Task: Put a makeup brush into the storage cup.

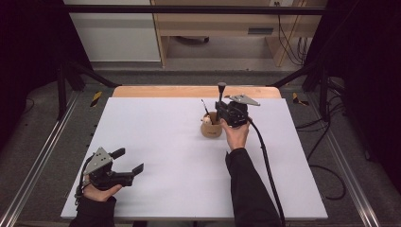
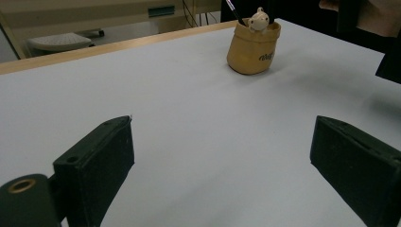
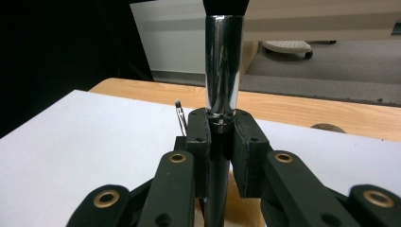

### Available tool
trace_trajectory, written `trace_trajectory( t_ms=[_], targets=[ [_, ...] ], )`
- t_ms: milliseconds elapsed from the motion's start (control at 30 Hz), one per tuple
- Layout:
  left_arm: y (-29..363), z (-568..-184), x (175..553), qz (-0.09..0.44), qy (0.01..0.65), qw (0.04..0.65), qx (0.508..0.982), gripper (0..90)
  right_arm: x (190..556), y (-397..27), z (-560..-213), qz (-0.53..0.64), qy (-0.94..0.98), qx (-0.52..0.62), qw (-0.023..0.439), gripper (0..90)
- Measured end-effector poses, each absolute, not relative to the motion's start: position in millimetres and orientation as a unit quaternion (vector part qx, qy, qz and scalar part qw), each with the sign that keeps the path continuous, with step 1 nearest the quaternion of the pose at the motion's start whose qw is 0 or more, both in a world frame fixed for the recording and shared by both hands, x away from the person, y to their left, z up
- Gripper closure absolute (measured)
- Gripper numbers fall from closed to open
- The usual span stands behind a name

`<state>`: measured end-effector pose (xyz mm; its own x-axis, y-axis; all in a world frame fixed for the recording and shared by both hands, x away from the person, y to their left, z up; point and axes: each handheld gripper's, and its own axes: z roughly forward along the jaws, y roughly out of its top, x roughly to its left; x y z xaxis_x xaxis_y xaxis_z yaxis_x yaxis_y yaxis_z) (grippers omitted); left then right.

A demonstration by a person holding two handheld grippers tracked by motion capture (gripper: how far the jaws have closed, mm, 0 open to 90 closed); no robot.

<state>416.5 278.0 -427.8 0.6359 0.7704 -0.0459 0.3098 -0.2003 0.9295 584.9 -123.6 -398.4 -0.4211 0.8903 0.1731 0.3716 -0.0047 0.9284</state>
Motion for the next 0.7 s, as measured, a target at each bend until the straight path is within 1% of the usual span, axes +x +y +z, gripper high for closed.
trace_trajectory(
  t_ms=[700],
  targets=[
    [279, -428, 417, 0.227, 0.363, 0.518, 0.741, 6.9, 588, -115, -414, 0.498, 0.678, 0.483, 0.244, 79.1]
  ],
)
